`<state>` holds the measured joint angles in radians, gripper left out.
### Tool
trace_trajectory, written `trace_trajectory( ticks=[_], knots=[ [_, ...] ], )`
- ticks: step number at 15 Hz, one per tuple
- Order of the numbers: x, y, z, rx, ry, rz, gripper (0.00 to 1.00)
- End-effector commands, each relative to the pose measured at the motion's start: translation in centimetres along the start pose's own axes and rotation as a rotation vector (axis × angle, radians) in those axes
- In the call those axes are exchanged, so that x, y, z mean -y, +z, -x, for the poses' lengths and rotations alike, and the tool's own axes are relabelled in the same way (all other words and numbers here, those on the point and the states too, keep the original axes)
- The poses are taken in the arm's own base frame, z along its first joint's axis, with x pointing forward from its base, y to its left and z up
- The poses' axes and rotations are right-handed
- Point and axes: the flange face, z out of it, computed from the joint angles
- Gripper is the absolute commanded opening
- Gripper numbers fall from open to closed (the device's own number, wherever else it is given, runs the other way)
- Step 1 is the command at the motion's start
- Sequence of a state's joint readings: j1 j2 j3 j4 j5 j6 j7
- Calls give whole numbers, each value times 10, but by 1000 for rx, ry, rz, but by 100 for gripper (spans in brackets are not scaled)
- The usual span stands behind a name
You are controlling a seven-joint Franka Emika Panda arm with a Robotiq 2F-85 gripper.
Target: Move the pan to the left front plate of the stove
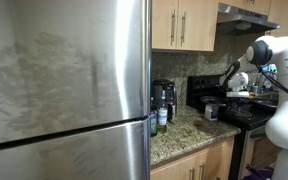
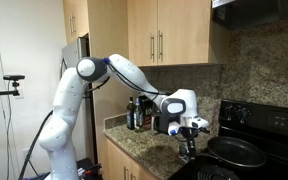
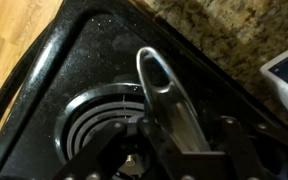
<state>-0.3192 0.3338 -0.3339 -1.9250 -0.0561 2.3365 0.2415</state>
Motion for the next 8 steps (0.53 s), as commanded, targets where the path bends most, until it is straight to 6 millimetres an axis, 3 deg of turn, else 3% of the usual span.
trace_trajectory(
  ticks=[1, 5, 8],
  knots=[
    [-14, -19, 5, 3, -14, -34, 11],
    [-14, -33, 27, 151, -86, -100, 6],
    [-15, -30, 45, 266, -126, -99, 4]
  ],
)
